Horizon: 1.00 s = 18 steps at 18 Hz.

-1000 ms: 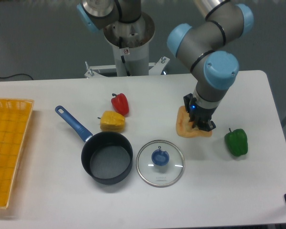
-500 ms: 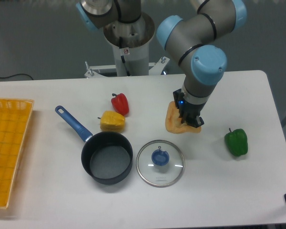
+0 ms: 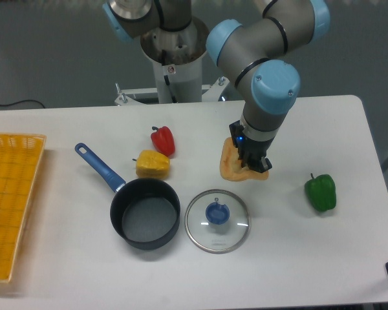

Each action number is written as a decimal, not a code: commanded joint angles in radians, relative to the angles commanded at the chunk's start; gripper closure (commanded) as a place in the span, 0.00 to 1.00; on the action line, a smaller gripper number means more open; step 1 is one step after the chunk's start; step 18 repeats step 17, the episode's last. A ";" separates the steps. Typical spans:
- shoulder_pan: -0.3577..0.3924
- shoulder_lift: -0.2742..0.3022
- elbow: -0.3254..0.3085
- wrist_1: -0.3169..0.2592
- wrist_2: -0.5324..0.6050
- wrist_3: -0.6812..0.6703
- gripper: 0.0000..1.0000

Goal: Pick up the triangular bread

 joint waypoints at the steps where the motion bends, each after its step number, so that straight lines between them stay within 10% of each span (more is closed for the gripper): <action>1: 0.000 -0.002 0.000 0.000 -0.002 0.000 0.87; 18: -0.008 0.003 0.000 0.000 -0.002 -0.017 0.87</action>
